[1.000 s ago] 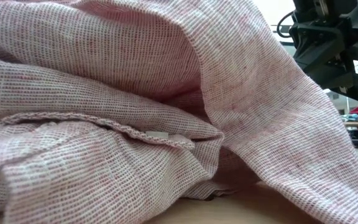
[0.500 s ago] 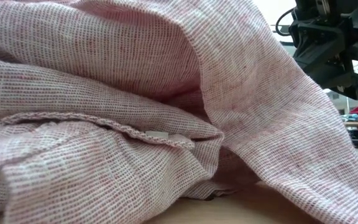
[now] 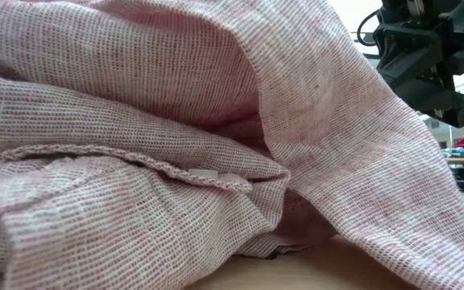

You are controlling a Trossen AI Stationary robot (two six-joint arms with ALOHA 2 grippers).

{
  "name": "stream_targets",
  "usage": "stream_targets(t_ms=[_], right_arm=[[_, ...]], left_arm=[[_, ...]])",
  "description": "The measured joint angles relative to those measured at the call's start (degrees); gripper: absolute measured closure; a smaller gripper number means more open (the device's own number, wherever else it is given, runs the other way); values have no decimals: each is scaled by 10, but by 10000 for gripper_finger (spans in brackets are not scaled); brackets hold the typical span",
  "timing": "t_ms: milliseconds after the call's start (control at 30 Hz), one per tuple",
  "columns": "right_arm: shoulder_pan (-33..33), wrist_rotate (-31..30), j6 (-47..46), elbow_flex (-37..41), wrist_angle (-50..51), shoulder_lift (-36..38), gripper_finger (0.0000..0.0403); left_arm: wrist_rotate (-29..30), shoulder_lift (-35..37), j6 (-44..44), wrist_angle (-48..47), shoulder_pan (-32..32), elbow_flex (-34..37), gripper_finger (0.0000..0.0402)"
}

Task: Sort clothes
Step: Put the black polo shirt into the blue bin

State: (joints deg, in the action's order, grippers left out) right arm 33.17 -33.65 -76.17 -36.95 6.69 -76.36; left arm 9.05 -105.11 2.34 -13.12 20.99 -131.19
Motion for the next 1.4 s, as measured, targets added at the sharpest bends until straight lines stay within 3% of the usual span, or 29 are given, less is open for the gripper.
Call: stream_targets(t_ms=[333, 833, 1100, 1267, 1400], right_arm=[[0, -15, -1, 0, -5, 0, 277], [-1, -19, -8, 0, -5, 0, 277], [-10, -19, -9, 0, -7, 0, 277], [-10, -19, -10, 0, -11, 0, 277], [-10, -19, -13, 0, -10, 0, 277]], left_arm=[[-47, -59, 35, -7, 11, -8, 401], [-76, -166, -11, -312, 24, -8, 401], [-103, -220, -26, -389, 27, -8, 401], [-105, -245, -40, -388, 27, -8, 379], [-112, -261, -41, -380, 27, -8, 338]])
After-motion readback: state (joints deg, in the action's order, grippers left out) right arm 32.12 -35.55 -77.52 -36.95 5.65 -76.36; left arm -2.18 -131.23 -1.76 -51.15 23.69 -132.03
